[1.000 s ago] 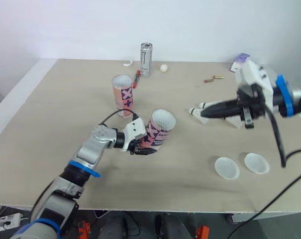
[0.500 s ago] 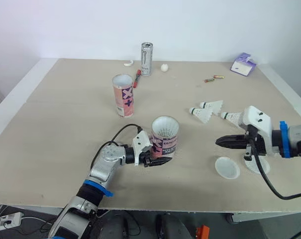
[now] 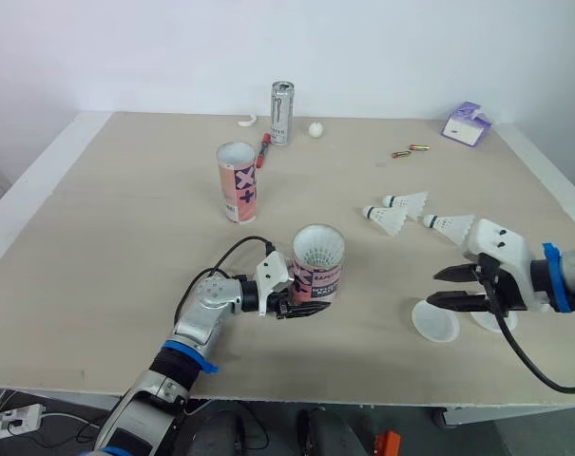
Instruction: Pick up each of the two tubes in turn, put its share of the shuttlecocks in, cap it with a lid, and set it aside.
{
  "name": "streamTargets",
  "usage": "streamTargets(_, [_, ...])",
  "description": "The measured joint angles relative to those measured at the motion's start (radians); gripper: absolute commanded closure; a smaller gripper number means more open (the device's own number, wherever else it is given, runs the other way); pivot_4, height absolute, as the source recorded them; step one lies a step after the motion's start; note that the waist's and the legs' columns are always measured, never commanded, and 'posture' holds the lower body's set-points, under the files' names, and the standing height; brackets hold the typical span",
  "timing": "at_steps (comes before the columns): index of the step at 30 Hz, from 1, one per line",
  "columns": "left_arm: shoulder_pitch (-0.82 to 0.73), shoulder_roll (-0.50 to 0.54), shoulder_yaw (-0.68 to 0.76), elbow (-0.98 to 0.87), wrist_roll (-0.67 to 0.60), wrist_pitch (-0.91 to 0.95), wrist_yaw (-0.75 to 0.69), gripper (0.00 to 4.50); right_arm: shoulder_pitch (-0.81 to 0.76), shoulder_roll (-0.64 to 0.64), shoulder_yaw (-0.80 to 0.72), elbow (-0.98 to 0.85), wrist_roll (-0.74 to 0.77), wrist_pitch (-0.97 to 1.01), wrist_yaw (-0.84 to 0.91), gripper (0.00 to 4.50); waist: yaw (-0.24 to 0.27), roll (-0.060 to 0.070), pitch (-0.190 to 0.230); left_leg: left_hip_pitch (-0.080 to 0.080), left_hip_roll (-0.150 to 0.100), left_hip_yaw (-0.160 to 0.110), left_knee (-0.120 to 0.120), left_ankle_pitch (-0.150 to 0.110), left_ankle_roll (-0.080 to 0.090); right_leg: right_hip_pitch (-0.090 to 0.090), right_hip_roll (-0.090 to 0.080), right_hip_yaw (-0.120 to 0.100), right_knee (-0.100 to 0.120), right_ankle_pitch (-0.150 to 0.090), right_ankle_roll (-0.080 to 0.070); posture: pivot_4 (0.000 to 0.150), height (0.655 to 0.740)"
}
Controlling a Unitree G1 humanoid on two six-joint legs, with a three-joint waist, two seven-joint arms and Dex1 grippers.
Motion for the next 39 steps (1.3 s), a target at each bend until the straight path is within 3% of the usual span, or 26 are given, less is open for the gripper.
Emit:
streamTargets(1, [-0.001, 0.003, -0.004, 0.000, -0.002, 0.002, -0.015, 1.51, -0.013, -0.001, 0.052, 0.050, -0.050, -0.049, -0.005, 0.41, 0.000, 0.000, 0.000, 0.000, 0.000, 0.000, 0.000, 0.000, 0.000, 0.000, 0.000, 0.000, 0.000, -0.001, 0.000, 0.150, 0.7400])
streamTargets(2, [-0.002, 0.004, -0.004, 0.000, -0.002, 0.003, -0.015, 1.51, -0.014, -0.001, 0.056, 0.053, -0.051, -0.051, -0.005, 0.23, 0.000, 0.001, 0.000, 0.000, 0.000, 0.000, 0.000, 0.000, 0.000, 0.000, 0.000, 0.000, 0.000, -0.001, 0.000, 0.150, 0.7400])
streamTargets(14, [-0.006, 0.007, -0.004, -0.001, -0.004, 0.020, -0.026, 1.51, -0.191, 0.025, 0.255, 0.204, -0.178, -0.087, 0.016, 0.23, 0.000, 0.002, -0.001, 0.000, 0.001, 0.000, 0.000, 0.000, 0.000, 0.000, 0.001, 0.001, 0.000, 0.000, 0.000, 0.150, 0.7400])
streamTargets(26, [-0.006, 0.008, -0.005, -0.012, -0.005, 0.048, -0.026, 1.51, -0.206, 0.048, 0.342, 0.221, -0.243, -0.109, 0.066, 0.23, 0.000, 0.002, -0.001, 0.000, 0.001, 0.000, 0.000, 0.000, 0.001, 0.000, 0.001, 0.000, 0.000, 0.001, 0.001, 0.150, 0.7400])
streamTargets(28, [-0.006, 0.008, -0.005, -0.013, -0.005, 0.051, -0.026, 1.51, -0.207, 0.050, 0.342, 0.228, -0.250, -0.119, 0.066, 0.70, 0.000, 0.002, -0.001, 0.000, 0.001, 0.000, 0.000, 0.000, 0.001, 0.000, 0.001, 0.000, 0.000, 0.001, 0.001, 0.150, 0.7400])
streamTargets(29, [-0.006, 0.008, -0.005, -0.013, -0.005, 0.051, -0.026, 1.51, -0.207, 0.050, 0.342, 0.228, -0.251, -0.120, 0.066, 0.70, 0.000, 0.002, -0.001, 0.000, 0.001, 0.000, 0.000, 0.000, 0.001, 0.000, 0.001, 0.000, 0.000, 0.001, 0.001, 0.150, 0.7400])
streamTargets(30, [-0.006, 0.008, -0.005, -0.014, -0.005, 0.054, -0.026, 1.51, -0.208, 0.051, 0.342, 0.229, -0.256, -0.123, 0.066, 1.34, 0.000, 0.002, -0.001, 0.000, 0.001, 0.000, 0.000, 0.000, 0.001, 0.000, 0.001, 0.000, 0.000, 0.001, 0.001, 0.150, 0.7400])
streamTargets(33, [-0.006, 0.008, -0.005, -0.013, -0.004, 0.055, -0.025, 1.51, -0.212, 0.061, 0.342, 0.237, -0.269, -0.141, 0.066, 2.36, 0.000, 0.002, -0.001, 0.001, 0.001, 0.000, 0.000, 0.000, 0.001, 0.000, 0.001, 0.000, 0.000, 0.001, 0.001, 0.150, 0.7400])
streamTargets(36, [-0.007, 0.008, -0.005, -0.013, -0.004, 0.055, -0.025, 1.51, -0.212, 0.064, 0.342, 0.237, -0.277, -0.149, 0.069, 3.79, 0.000, 0.002, -0.001, 0.001, 0.001, 0.000, 0.000, 0.000, 0.001, 0.000, 0.001, 0.000, 0.000, 0.001, 0.001, 0.150, 0.7400])
streamTargets(38, [-0.007, 0.009, -0.005, -0.012, -0.003, 0.055, -0.025, 1.51, -0.209, 0.064, 0.342, 0.235, -0.283, -0.157, 0.071, 4.41, 0.000, 0.002, -0.001, 0.001, 0.001, 0.000, 0.000, 0.000, 0.001, 0.000, 0.001, 0.000, 0.000, 0.001, 0.001, 0.150, 0.7400])
streamTargets(39, [-0.008, 0.010, -0.006, -0.011, -0.003, 0.054, -0.025, 1.51, -0.207, 0.064, 0.341, 0.232, -0.284, -0.159, 0.072, 4.41, 0.000, 0.002, -0.002, 0.002, 0.001, 0.000, 0.000, 0.000, 0.001, 0.001, 0.001, 0.000, 0.000, 0.001, 0.001, 0.150, 0.7400])
